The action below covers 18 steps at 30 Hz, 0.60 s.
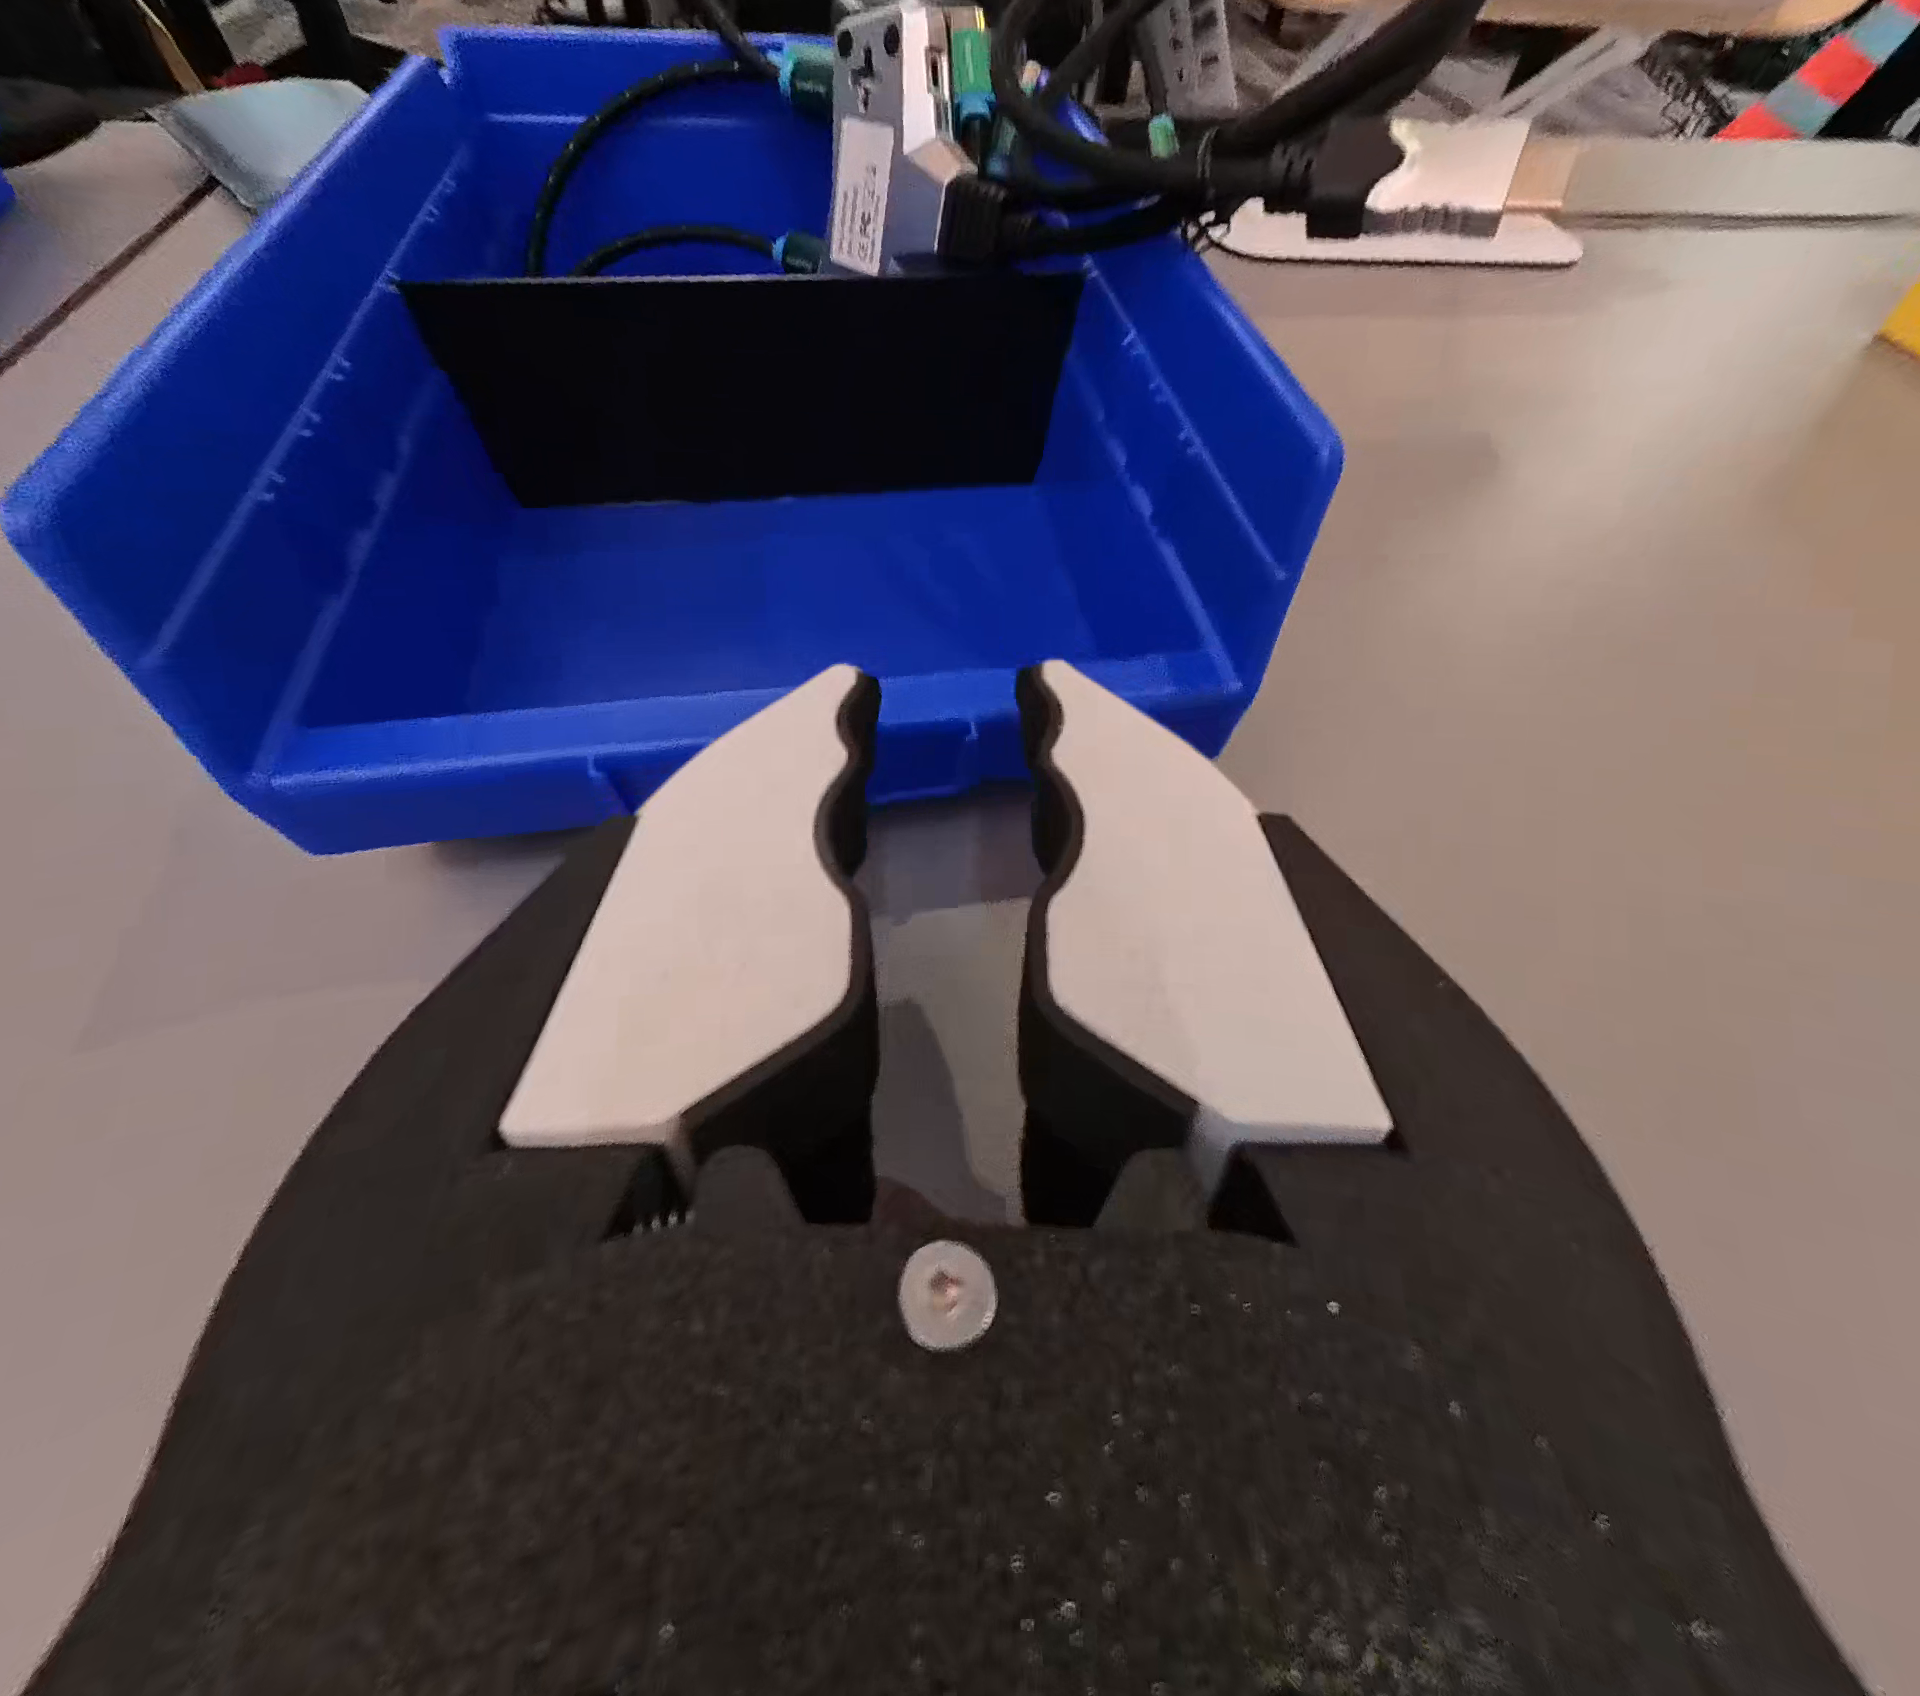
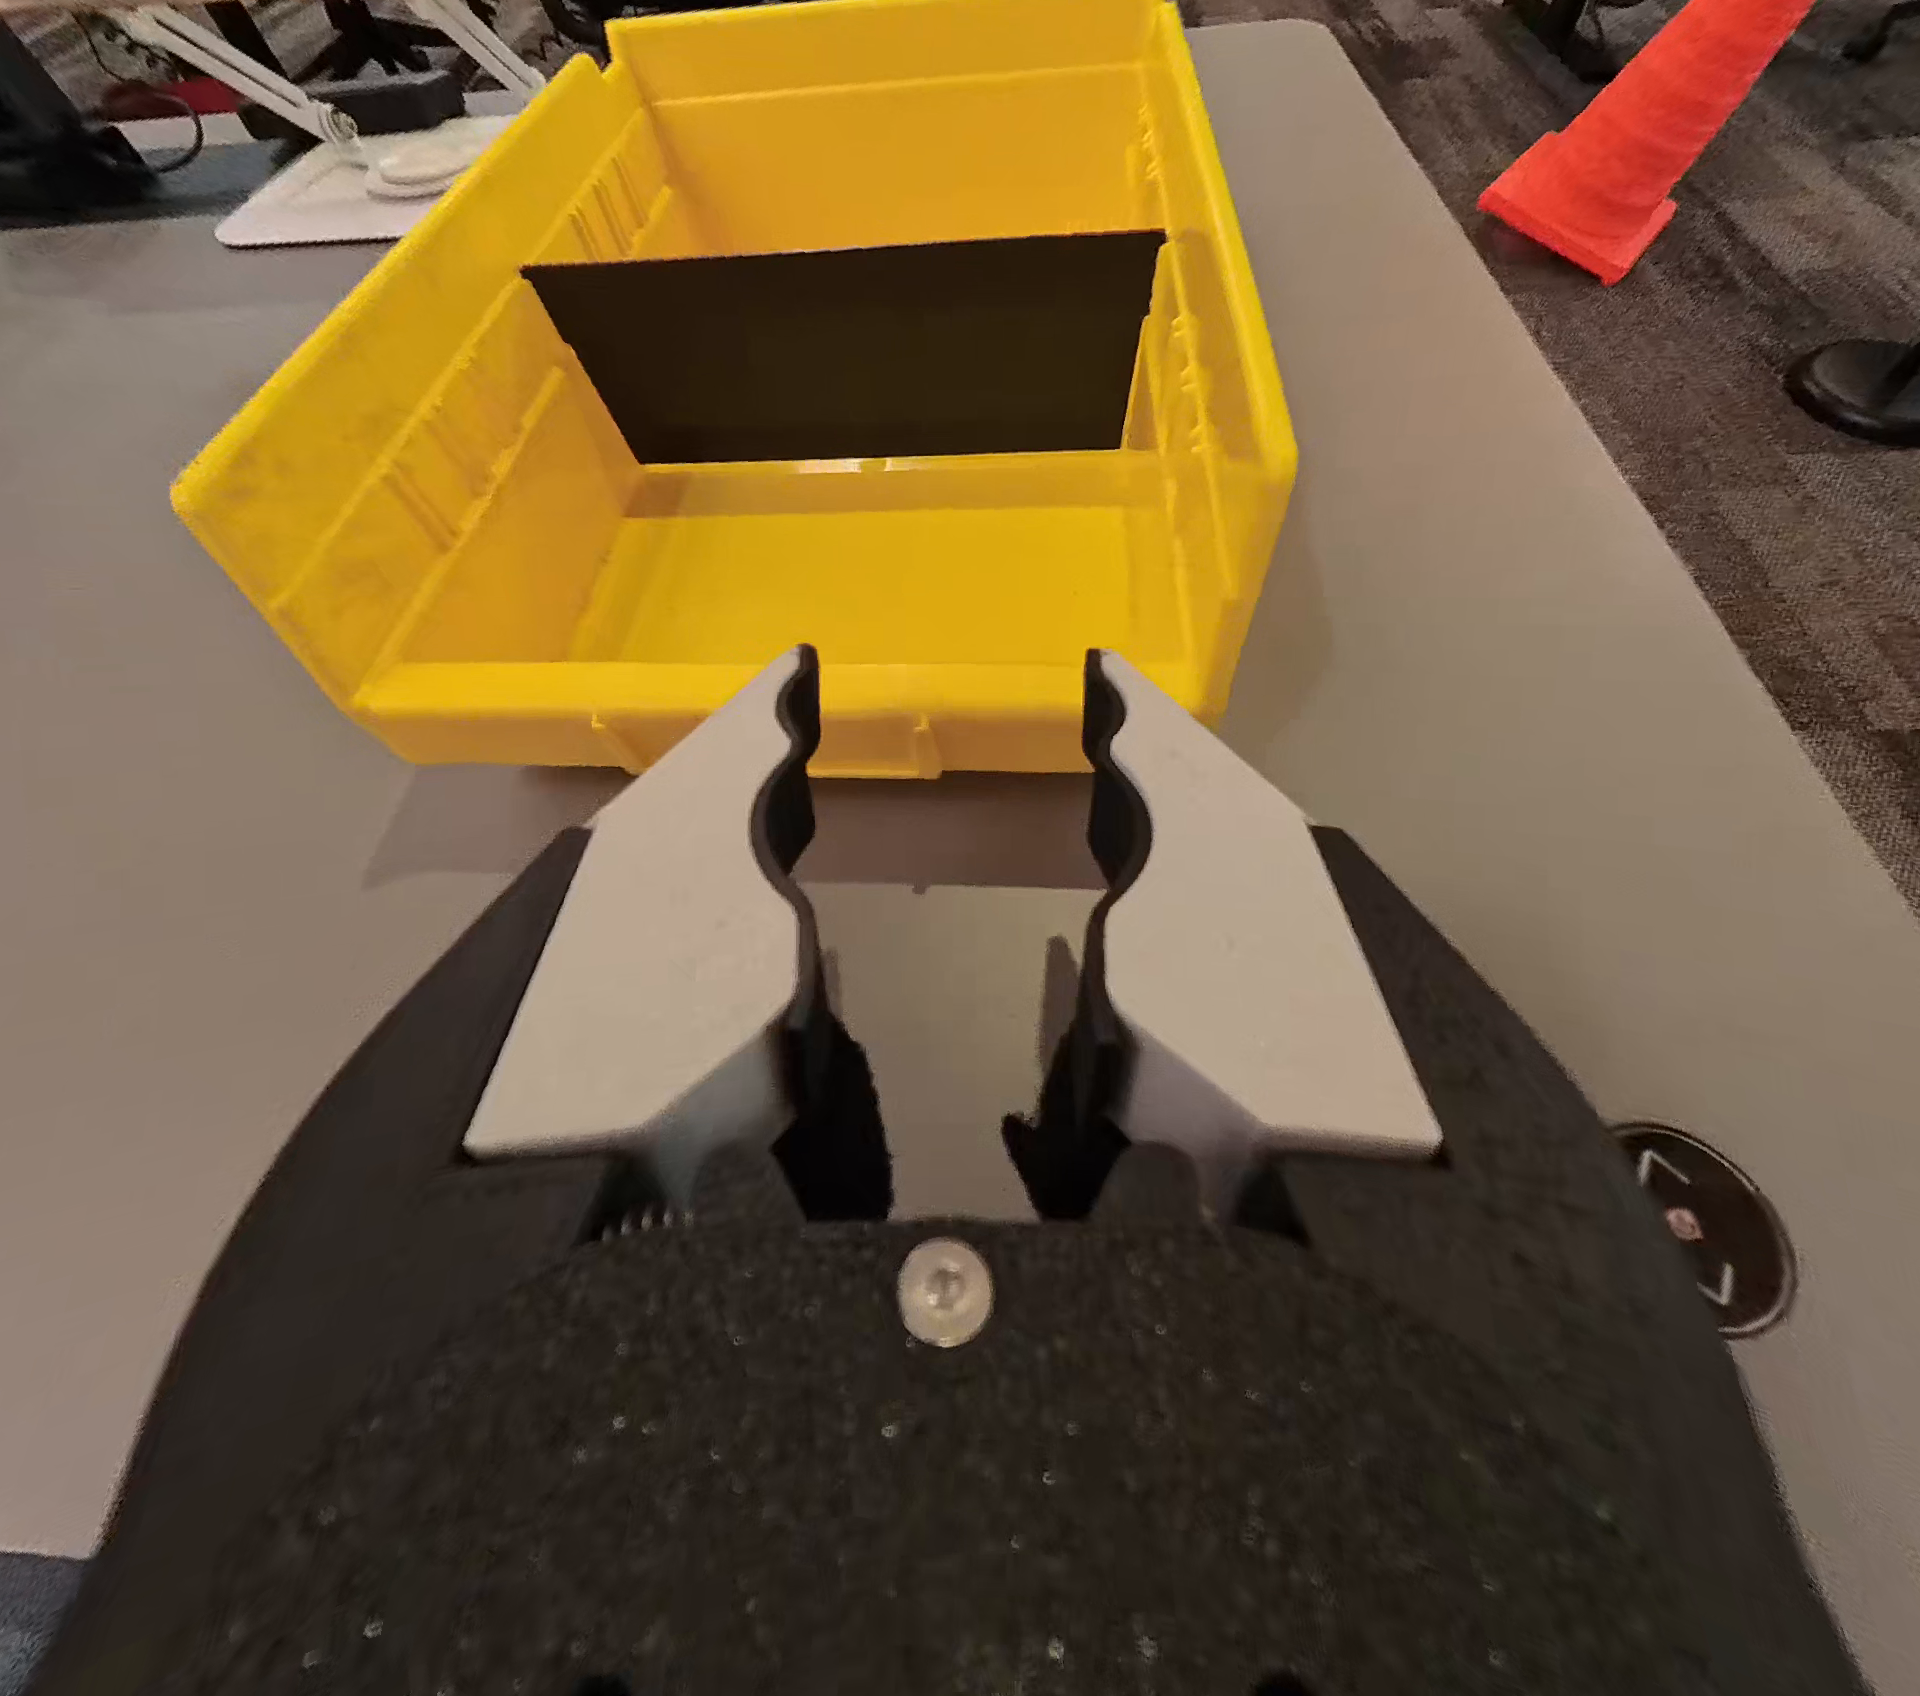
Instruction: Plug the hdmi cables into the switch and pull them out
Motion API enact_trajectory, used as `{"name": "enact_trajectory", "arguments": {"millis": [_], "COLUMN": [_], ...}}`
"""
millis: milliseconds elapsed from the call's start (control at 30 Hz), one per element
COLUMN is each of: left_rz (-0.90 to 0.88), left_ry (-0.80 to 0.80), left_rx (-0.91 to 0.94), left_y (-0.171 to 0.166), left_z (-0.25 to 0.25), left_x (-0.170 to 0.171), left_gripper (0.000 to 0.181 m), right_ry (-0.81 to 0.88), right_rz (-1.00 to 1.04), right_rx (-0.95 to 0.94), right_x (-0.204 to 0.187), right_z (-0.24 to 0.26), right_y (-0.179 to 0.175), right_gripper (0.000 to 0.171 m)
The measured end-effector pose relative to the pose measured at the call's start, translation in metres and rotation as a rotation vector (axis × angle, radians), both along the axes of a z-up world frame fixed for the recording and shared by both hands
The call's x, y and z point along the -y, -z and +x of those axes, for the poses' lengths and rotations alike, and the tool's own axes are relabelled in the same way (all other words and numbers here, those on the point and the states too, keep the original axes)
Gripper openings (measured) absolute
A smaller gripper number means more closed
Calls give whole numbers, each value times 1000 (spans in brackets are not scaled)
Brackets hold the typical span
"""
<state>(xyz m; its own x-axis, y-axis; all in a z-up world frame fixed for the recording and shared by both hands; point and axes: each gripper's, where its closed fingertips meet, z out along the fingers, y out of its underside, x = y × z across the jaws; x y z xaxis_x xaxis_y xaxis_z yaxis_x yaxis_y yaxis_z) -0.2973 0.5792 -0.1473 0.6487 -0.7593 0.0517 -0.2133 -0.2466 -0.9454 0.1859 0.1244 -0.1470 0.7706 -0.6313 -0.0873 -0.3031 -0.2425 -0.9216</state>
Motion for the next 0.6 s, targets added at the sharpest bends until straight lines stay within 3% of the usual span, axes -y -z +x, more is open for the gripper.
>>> {"name": "enact_trajectory", "arguments": {"millis": [400, 533, 600], "left_rz": [-73, -181, -206], "left_ry": [63, 128, 154], "left_rx": [9, 74, 121], "left_y": [2, 0, -7], "left_z": [14, 18, 19], "left_x": [16, 28, 30], "left_gripper": [32, 36, 38], "right_ry": [-11, -246, -334], "right_rz": [42, 74, -1], "right_rx": [-1, 56, 182], "right_x": [-4, -45, -70], "right_z": [-9, -65, -106], "right_y": [-8, -39, -50], "right_gripper": [47, 54, 46]}}
